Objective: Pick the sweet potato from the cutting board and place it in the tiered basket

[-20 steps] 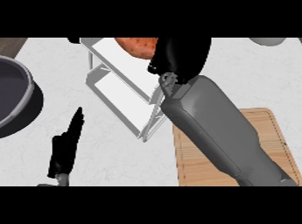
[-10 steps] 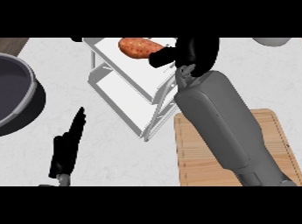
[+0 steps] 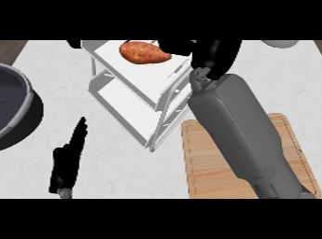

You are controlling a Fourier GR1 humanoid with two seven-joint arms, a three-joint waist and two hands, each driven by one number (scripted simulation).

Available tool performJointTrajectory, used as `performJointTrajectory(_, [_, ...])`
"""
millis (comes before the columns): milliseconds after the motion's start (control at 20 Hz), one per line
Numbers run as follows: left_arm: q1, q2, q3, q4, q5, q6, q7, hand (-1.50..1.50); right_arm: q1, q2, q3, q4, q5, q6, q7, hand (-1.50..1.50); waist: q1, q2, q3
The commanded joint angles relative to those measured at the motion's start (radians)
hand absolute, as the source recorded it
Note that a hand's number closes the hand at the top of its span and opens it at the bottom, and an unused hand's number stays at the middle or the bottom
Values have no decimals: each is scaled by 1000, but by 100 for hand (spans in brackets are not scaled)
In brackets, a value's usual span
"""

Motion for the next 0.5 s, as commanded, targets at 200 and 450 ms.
performJointTrajectory(200, [70, -5, 38, 29, 18, 22, -18, 0, 83, 5, -109, -194, 277, -74, 278, -150, -78, -24, -4])
performJointTrajectory(450, [83, 15, 55, -6, 26, 20, 4, 0, 254, 5, -143, -500, 288, 64, 295, -150, -113, -33, -2])
